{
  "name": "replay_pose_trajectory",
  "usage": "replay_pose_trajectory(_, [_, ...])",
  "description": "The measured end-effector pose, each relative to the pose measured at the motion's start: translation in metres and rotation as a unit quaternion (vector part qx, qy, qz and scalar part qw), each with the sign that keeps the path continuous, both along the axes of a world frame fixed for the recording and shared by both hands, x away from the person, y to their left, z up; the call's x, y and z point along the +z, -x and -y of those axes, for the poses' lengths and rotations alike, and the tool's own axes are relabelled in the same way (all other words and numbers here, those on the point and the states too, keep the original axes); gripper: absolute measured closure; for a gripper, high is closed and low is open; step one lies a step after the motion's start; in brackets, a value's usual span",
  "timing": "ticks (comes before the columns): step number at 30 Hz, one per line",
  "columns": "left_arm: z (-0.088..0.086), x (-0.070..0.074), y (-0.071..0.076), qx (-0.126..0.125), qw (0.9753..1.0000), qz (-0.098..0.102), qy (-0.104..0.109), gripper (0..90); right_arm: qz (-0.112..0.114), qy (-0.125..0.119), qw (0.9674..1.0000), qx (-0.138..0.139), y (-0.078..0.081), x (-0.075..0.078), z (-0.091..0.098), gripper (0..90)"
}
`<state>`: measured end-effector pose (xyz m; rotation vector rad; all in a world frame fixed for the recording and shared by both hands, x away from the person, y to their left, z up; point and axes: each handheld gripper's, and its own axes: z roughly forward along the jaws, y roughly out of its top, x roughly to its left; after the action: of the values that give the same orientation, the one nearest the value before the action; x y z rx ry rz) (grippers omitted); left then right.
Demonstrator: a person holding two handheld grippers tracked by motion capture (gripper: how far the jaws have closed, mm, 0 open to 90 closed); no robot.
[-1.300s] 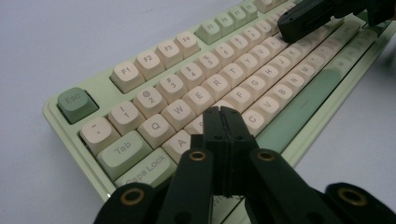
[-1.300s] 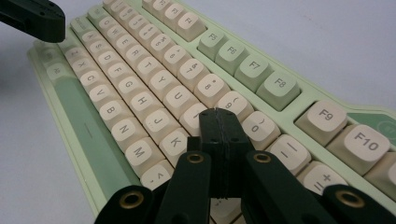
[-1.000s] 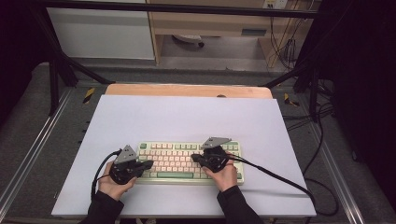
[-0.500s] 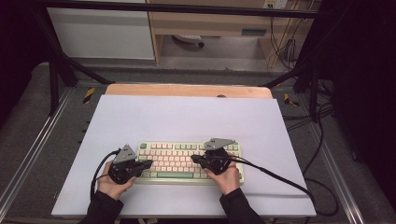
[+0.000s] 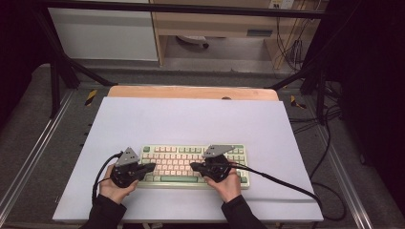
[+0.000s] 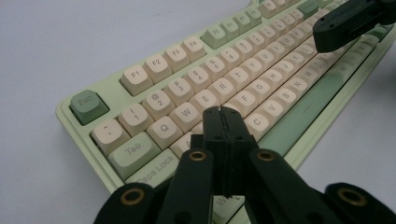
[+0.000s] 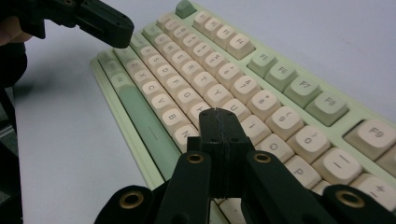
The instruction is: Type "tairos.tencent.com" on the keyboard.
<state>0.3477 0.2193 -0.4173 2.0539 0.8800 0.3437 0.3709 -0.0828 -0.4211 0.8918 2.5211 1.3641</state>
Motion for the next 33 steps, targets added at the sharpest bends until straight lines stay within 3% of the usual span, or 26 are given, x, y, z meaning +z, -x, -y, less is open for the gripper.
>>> replay_pose_trajectory(9, [-0.001, 0.000, 0.000, 0.000, 1.0000, 0.001, 0.001, 89.7, -0.011, 0.015, 0.9998, 0.010, 0.002, -0.010, -0.008, 90.0])
replay_pose_trajectory(22, [-0.002, 0.001, 0.001, 0.001, 1.0000, 0.003, 0.001, 89.7, -0.010, 0.023, 0.9996, 0.010, 0.002, -0.016, -0.010, 90.0])
replay_pose_trajectory(27, [-0.004, 0.004, 0.001, 0.003, 1.0000, 0.007, 0.004, 89.4, 0.004, 0.016, 0.9998, 0.009, 0.003, -0.005, -0.004, 90.0])
replay_pose_trajectory(33, [-0.008, 0.007, 0.000, 0.005, 0.9999, 0.010, 0.006, 82.3, 0.021, 0.001, 0.9996, -0.020, -0.001, 0.012, 0.016, 84.1])
